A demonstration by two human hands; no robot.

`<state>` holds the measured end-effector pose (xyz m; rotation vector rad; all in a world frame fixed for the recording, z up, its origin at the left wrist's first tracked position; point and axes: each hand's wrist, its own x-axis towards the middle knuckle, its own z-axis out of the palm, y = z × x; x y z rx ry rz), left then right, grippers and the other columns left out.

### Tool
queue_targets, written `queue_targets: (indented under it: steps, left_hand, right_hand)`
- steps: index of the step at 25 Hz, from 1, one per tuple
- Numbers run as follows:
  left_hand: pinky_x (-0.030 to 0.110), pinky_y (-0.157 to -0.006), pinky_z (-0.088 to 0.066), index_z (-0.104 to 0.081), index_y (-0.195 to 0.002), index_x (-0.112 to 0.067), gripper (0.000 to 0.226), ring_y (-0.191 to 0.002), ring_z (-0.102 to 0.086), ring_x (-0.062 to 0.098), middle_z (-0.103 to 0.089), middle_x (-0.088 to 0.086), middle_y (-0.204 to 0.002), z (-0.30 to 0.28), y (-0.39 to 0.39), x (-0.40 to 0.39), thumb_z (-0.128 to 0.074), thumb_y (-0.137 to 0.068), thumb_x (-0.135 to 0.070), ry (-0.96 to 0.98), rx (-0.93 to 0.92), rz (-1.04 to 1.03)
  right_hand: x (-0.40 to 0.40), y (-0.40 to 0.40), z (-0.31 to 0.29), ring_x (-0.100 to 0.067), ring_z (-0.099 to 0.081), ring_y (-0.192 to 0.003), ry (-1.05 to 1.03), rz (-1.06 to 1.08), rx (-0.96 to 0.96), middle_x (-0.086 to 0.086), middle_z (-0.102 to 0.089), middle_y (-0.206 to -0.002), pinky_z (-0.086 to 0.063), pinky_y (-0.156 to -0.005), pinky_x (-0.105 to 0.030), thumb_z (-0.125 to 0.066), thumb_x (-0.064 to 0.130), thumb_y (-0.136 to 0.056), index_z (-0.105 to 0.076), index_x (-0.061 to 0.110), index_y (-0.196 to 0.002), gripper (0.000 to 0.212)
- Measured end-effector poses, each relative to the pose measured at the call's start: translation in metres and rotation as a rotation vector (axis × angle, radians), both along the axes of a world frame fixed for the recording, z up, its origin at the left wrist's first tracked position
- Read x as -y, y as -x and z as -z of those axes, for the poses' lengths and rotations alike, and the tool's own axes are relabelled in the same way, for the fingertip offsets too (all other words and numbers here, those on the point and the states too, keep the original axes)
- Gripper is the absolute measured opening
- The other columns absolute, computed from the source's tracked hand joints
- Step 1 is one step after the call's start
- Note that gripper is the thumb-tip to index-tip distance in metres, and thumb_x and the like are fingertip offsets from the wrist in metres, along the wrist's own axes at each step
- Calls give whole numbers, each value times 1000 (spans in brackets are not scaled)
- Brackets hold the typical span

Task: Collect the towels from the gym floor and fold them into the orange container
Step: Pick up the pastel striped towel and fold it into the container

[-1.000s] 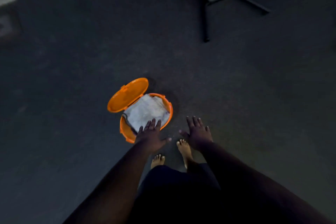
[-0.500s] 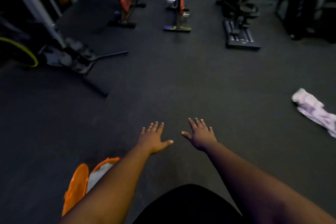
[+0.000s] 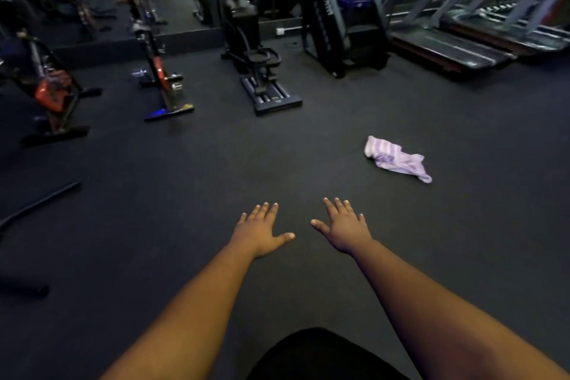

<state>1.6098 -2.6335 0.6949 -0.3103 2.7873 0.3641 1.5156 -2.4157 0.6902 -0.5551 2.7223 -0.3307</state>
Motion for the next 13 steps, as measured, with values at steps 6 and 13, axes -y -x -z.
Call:
queue_targets:
  steps: [6,13]
  left_hand:
    - [47,-127,-7,3,-164,-26,106,-158,-2,21,1,2,-172,-6,141,-92,-37,-86,-86,9,-7,179]
    - [47,-127,-6,5,-163,-26,106,-158,-2,21,1,1,-172,15,318,-124,-37,-86,-85,8,23,346]
  right_hand:
    - [-109,107,-4,-21,5,-157,8,199,24,2,0,-171,-7,-123,-57,-32,77,-93,-5,34,-162,86]
    - [-149,239,17,-20,6,-157,-11,359,46,2,0,-171,-6,-123,-57,-31,77,-93,-3,34,-162,86]
